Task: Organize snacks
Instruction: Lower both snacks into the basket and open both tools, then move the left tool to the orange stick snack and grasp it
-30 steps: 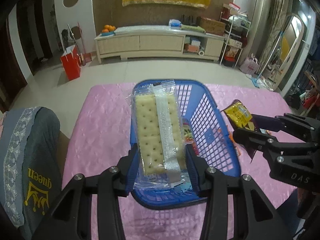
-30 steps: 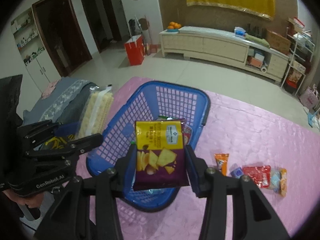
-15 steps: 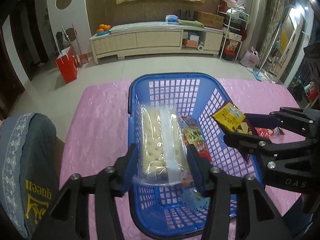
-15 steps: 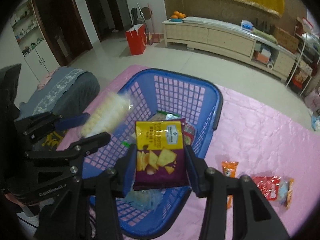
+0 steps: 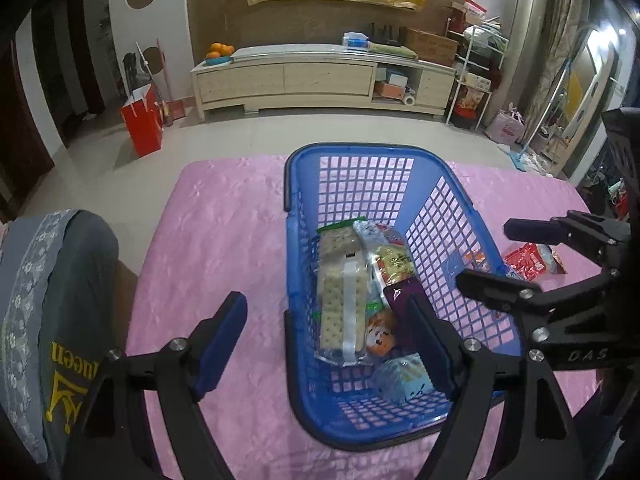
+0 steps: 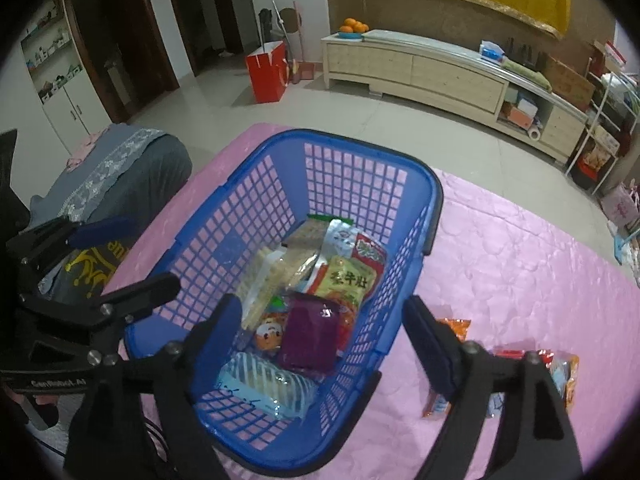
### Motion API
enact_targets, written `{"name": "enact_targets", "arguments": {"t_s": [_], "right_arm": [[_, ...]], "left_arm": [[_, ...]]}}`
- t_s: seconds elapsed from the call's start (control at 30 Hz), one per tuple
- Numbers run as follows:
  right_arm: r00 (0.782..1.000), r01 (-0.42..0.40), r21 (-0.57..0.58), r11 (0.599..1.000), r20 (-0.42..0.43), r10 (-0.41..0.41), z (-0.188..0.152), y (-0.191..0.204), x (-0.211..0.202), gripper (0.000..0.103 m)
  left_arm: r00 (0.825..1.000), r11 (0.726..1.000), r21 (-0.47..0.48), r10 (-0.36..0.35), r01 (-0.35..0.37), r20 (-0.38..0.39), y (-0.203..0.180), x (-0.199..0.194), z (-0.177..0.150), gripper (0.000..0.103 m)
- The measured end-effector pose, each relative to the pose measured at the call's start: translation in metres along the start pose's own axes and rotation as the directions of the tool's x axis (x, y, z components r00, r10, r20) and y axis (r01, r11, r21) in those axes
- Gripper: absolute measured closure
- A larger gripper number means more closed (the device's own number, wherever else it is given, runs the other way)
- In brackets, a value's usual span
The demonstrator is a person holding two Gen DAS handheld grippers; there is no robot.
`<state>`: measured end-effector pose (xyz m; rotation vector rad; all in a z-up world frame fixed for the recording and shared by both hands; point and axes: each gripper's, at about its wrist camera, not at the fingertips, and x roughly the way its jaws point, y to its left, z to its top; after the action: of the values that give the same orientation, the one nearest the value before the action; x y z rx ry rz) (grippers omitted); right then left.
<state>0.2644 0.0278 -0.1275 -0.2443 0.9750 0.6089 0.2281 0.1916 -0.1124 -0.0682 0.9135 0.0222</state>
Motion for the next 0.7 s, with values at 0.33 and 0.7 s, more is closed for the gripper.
{"name": "enact_targets", "arguments": {"t_s": [0.33, 0.7], "right_arm": [[0.997, 0.054, 0.017, 0.998, 0.050, -0.054, -0.016, 0.011, -0.054, 0.017], [0.989, 0.066, 0.141, 0.988, 0.125, -0.084, -0.052, -0.007, -0.114, 0.017]], "left_arm": [[1.000, 1.000, -0.010, -0.006, 0.006, 0.027, -0.017, -0.039, -0.017, 0.024], [0.997, 0.999, 0.011, -0.037, 0.037, 0.069, -0.062, -0.085, -0.033, 0.024]]}}
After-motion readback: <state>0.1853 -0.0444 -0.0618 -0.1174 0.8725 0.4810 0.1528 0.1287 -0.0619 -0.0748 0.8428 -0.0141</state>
